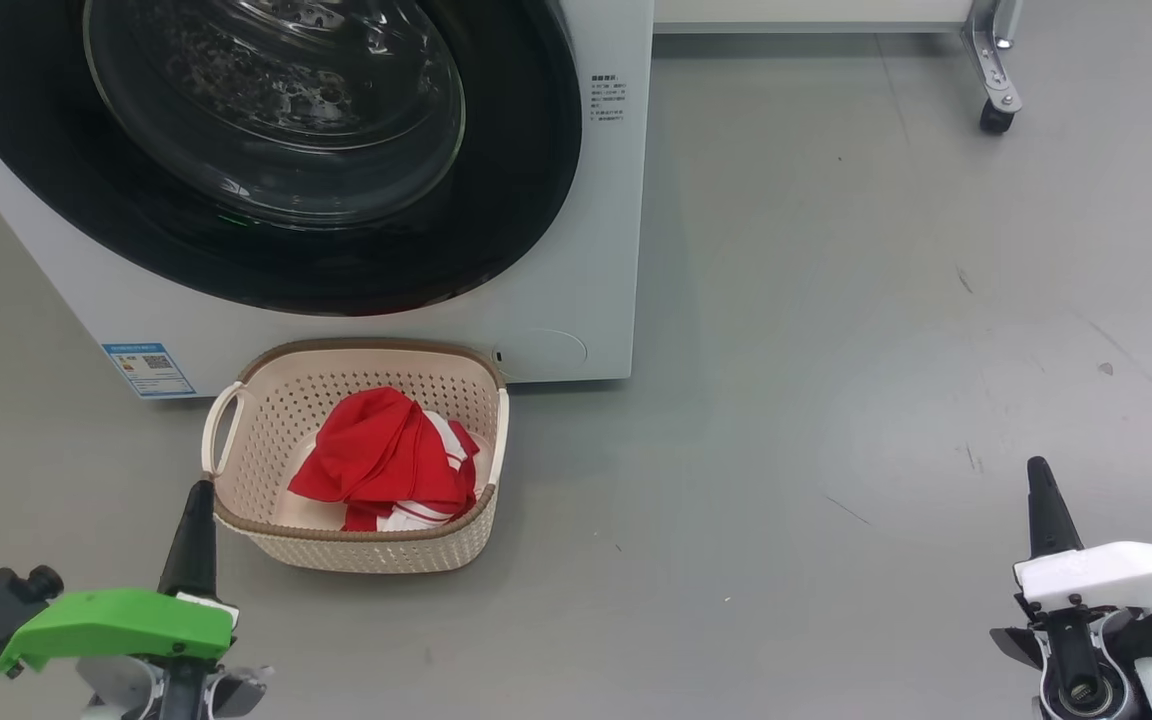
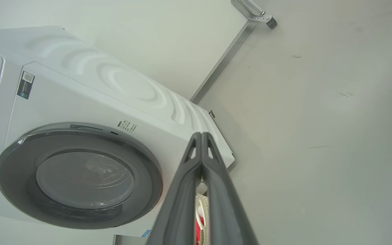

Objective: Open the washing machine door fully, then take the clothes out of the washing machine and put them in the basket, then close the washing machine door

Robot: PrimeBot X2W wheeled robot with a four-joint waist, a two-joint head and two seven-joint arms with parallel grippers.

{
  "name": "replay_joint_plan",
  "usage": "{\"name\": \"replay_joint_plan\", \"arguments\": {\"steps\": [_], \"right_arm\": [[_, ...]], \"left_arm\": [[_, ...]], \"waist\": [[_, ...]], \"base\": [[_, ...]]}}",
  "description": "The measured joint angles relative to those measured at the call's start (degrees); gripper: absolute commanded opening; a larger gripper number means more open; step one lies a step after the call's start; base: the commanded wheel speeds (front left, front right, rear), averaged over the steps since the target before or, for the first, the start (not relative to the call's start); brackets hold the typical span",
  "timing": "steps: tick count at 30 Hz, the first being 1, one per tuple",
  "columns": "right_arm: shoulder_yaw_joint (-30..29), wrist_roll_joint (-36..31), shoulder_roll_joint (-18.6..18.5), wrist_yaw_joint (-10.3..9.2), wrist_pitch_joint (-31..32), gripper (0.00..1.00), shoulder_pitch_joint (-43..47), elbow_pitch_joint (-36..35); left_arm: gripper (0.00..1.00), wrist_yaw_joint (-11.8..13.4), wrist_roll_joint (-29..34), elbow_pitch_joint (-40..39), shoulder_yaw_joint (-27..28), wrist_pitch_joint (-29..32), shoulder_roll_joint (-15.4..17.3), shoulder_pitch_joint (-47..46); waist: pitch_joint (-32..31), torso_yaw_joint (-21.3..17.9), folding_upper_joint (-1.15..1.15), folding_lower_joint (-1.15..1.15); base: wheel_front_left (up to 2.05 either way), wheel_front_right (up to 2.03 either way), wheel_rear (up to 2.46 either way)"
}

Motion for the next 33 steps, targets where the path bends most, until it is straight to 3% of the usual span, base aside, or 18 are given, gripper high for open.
{"name": "replay_joint_plan", "arguments": {"steps": [33], "right_arm": [[-3.5,23.2,0.6,1.23,6.1,0.00,-1.2,1.8]], "left_arm": [[0.00,0.0,-18.4,-0.3,4.9,5.9,-0.9,0.0]], "waist": [[-1.7,-0.9,0.00,0.00]], "base": [[0.00,0.00,0.00]]}}
